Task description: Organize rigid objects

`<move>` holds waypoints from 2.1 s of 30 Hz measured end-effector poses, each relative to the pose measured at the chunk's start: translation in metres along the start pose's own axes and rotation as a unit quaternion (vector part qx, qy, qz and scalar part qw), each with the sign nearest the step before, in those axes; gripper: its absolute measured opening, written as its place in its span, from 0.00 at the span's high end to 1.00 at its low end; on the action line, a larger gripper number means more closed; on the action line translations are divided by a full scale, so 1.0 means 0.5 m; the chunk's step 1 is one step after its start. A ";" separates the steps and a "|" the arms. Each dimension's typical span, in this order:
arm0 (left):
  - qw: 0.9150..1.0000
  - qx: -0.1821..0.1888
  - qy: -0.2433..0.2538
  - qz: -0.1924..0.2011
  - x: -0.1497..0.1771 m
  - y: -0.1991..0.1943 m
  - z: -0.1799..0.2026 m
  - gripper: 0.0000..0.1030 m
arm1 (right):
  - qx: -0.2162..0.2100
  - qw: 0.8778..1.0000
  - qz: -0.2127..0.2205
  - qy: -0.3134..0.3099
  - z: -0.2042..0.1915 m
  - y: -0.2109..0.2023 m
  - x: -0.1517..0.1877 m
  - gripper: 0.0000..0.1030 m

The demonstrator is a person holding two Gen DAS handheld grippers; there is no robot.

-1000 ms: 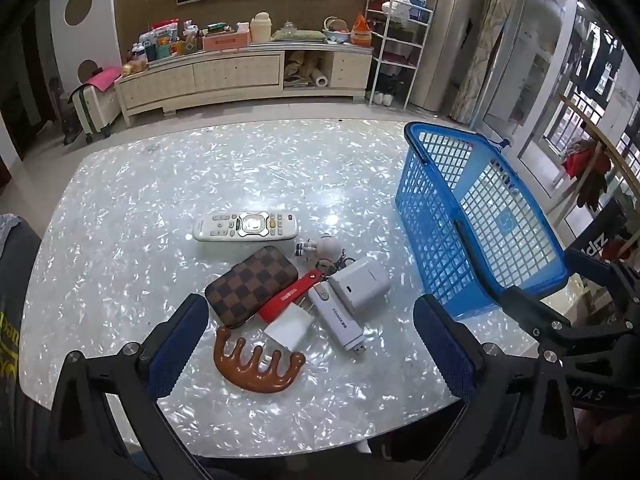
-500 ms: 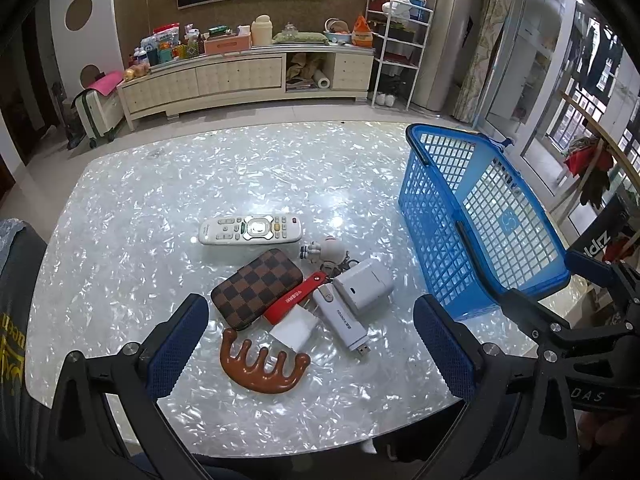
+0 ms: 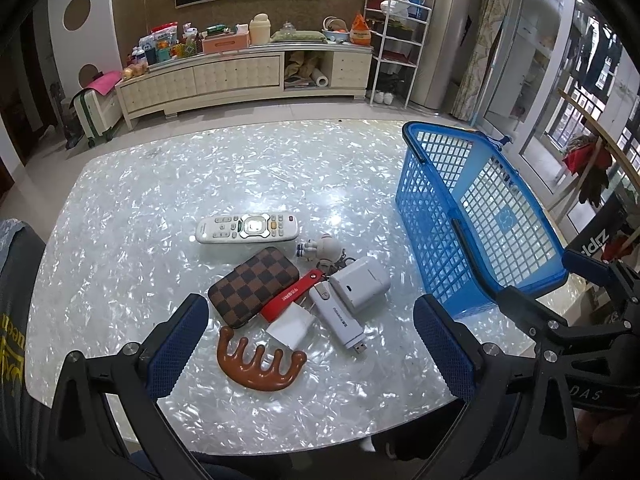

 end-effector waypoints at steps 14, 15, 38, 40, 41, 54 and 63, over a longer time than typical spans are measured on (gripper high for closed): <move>1.000 0.001 0.011 -0.002 -0.004 0.011 0.007 0.00 | 0.000 1.000 -0.008 0.004 0.010 0.007 -0.012 0.00; 1.000 0.001 0.011 -0.004 -0.004 0.012 0.008 0.00 | -0.002 1.000 -0.012 0.004 0.012 0.010 -0.014 0.00; 0.994 0.008 -0.080 -0.076 0.021 0.140 -0.093 0.00 | 0.100 0.984 -0.130 0.068 0.229 0.094 -0.054 0.00; 0.993 0.012 -0.084 -0.085 0.026 0.156 -0.103 0.00 | 0.105 0.981 -0.151 0.068 0.245 0.104 -0.045 0.00; 0.992 0.011 -0.086 -0.088 0.029 0.161 -0.106 0.00 | 0.108 0.979 -0.160 0.067 0.252 0.110 -0.040 0.00; 0.987 0.004 -0.089 -0.131 0.055 0.208 -0.141 0.00 | 0.038 0.963 -0.247 0.105 0.295 0.186 0.006 0.67; 0.980 -0.007 -0.118 -0.159 0.069 0.206 -0.203 0.00 | 0.015 0.968 -0.235 0.084 0.284 0.185 0.024 0.84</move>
Point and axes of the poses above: each gripper's, at about its wrist camera, not at the fingertips, and y roughly the way its jaws point, z to its right, x to its underside, the point moved 4 cm from there along y, roughly the way its jaws point, and after that the axes turned 2 degrees about -x, right-handed, at the moved point
